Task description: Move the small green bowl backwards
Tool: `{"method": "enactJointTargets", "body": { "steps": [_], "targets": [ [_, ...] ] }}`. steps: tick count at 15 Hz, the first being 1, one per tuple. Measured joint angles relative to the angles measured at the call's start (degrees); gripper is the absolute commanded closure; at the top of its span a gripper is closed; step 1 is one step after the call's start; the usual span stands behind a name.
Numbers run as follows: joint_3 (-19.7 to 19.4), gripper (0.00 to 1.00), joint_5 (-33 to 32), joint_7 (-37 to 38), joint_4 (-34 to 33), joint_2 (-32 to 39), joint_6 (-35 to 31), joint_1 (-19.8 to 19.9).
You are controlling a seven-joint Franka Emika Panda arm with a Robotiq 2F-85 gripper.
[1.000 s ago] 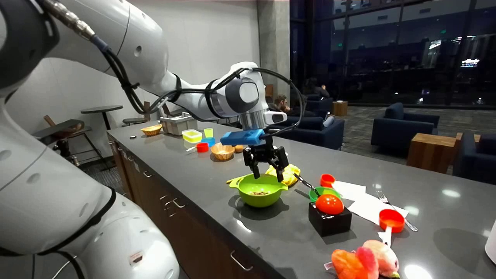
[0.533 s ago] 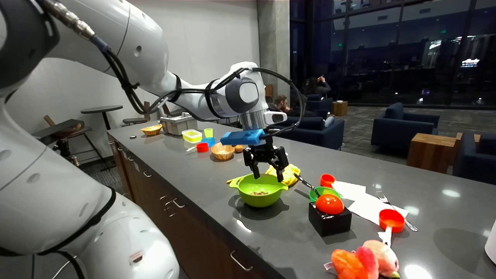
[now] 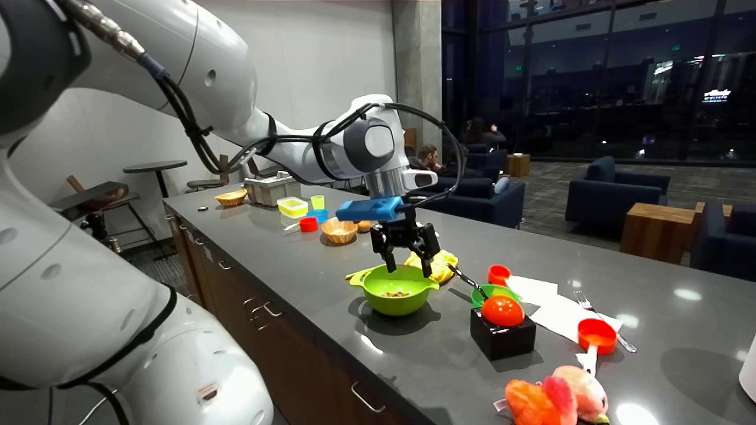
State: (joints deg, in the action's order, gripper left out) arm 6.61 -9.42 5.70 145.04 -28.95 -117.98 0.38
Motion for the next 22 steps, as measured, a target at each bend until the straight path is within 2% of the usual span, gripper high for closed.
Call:
{"method": "enactJointTargets", "body": {
  "steps": [18, 22],
  "targets": [
    [0.0, 0.00, 0.0, 0.0, 0.0, 0.0, 0.0, 0.0],
    [-1.7, 0.00, 1.1, -4.4, -0.1, 0.8, -2.8, -1.4]
  ]
}}
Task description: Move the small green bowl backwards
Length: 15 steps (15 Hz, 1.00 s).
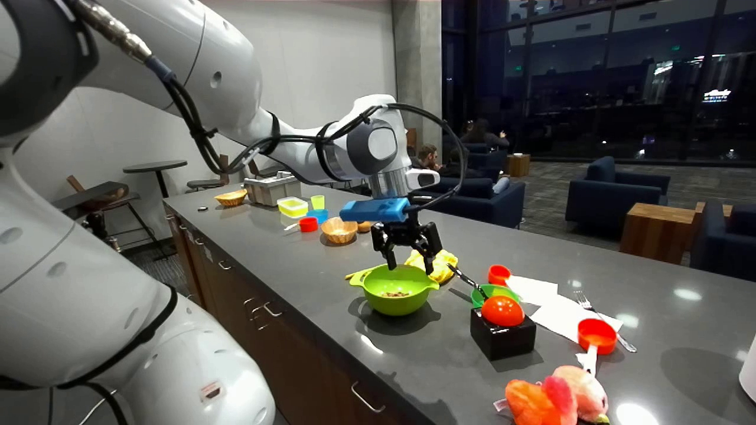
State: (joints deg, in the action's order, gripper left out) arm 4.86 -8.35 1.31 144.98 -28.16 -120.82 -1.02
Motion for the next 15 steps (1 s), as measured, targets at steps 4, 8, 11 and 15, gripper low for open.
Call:
{"method": "enactJointTargets", "body": {
  "steps": [4, 8, 11, 15],
  "targets": [
    [-2.7, 0.00, 1.8, -8.7, -0.8, 2.6, -7.7, -2.0],
    [-4.9, 0.00, 4.2, -16.2, -4.4, 9.0, -15.0, -3.5],
    [-6.2, 0.00, 8.6, -21.3, -9.9, 16.2, -17.5, -4.4],
    [-5.6, 0.00, 10.8, -22.9, -19.5, 26.0, -17.7, -4.4]
  ]
}}
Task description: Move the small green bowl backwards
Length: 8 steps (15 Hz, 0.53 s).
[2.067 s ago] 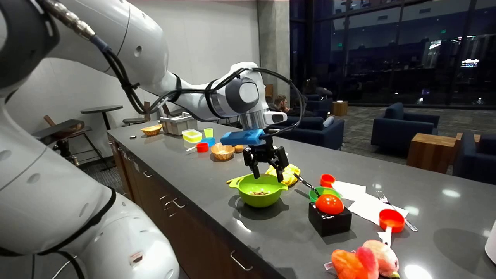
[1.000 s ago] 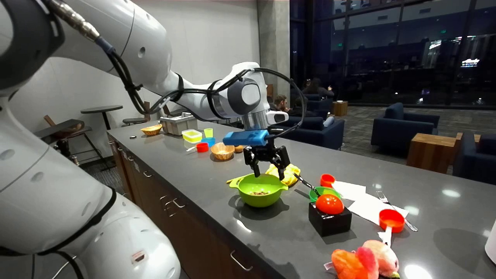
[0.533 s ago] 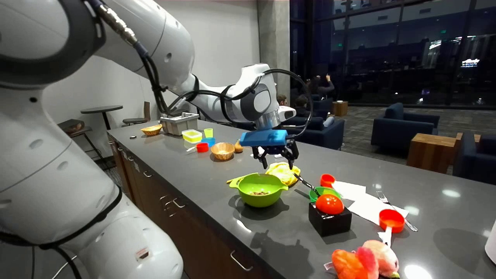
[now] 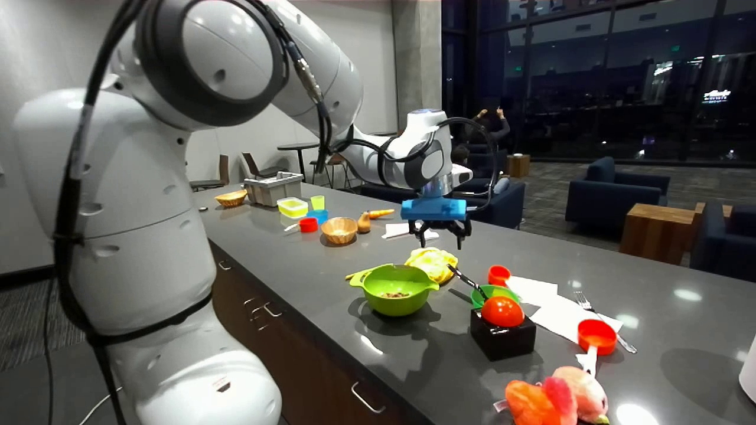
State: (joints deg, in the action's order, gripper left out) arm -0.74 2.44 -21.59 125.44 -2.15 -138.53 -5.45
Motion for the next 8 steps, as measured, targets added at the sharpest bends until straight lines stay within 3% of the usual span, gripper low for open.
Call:
{"method": "enactJointTargets", "body": {
  "steps": [4, 8],
  "targets": [
    [1.4, 0.00, -3.3, 3.5, -9.0, 8.0, 0.9, 0.1],
    [1.6, 0.00, -3.7, 4.1, -11.2, 9.9, 1.5, 0.1]
  ]
}}
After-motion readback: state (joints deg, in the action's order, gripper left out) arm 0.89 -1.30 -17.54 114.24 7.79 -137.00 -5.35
